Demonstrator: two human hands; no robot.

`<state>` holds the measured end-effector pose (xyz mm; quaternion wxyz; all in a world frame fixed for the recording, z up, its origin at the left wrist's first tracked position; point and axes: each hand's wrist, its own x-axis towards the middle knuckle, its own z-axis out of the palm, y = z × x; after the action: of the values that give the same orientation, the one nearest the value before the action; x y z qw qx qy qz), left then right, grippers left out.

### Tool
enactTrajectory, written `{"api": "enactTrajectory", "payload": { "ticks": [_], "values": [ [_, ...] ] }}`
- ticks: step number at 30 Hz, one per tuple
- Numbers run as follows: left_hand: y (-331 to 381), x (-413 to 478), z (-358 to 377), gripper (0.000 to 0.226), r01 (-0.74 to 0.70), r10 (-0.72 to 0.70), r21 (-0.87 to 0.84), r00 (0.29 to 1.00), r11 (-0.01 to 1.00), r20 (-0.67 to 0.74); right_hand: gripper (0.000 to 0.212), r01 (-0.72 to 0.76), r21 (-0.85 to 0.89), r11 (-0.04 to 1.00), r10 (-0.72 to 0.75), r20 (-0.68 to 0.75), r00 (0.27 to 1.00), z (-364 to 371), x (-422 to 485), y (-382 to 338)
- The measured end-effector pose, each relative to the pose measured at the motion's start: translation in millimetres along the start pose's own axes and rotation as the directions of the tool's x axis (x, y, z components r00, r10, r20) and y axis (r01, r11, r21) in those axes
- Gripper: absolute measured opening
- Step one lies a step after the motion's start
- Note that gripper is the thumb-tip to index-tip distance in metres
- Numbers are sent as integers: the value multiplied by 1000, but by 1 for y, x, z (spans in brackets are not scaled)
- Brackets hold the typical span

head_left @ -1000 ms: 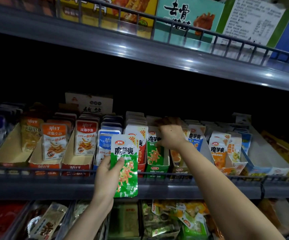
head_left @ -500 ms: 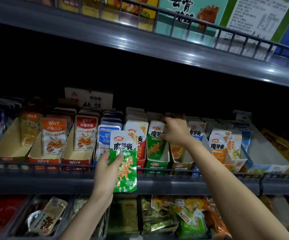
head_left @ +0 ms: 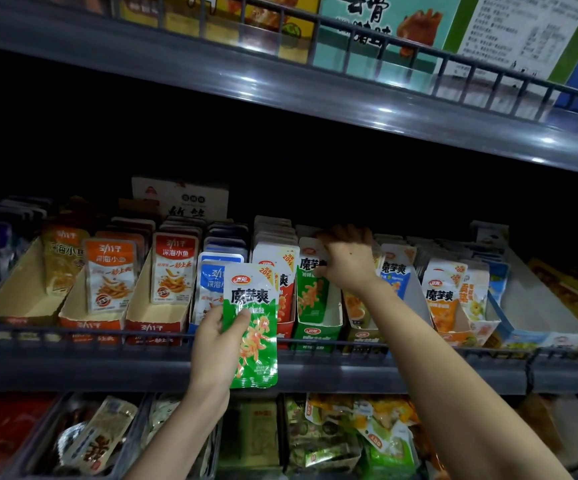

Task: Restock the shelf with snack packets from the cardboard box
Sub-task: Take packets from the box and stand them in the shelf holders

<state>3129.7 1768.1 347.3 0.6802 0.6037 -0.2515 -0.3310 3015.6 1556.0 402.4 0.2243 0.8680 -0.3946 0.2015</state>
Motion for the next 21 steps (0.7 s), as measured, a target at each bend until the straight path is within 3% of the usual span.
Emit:
{"api": "enactTrajectory", "payload": {
  "ticks": [8, 11, 13, 14, 15, 17, 18, 19, 21],
  "values": [
    [0, 1, -2, 61, -19, 19, -1, 1000, 1000, 5, 70, -27, -20, 999, 27, -29, 999, 2, -4, 0],
    [3, 1, 0, 62, -46, 46, 2, 999, 999, 16, 57, -58, 43, 997, 61, -61, 996, -9, -10, -2],
    [4, 1, 0, 60, -62, 62, 16, 998, 998, 18, 49, -130, 173, 976, 132, 0, 991, -21, -20, -7],
    [6, 0, 0, 57, -71, 70, 24, 997, 997, 27, 48, -154, 328, 932, 163, 3, 987, -28, -28, -11],
    [7, -2, 1, 54, -72, 71, 25, 997, 997, 40, 49, -182, 540, 822, 200, 26, 980, -38, -37, -17],
    [10, -6, 6, 49, -80, 78, 23, 994, 997, 72, 55, -268, 864, 426, 190, 205, 960, -57, -55, -30],
    [11, -8, 9, 47, -87, 84, 34, 993, 996, 82, 59, -332, 912, 240, 137, 307, 942, -63, -62, -37],
    [11, -10, 13, 41, -99, 94, 47, 991, 994, 95, 62, -401, 908, 122, 87, 392, 916, -64, -68, -42],
    [12, -14, 21, 24, -113, 105, 61, 986, 992, 132, 59, -488, 873, -9, 22, 488, 872, -65, -75, -48]
  ]
}}
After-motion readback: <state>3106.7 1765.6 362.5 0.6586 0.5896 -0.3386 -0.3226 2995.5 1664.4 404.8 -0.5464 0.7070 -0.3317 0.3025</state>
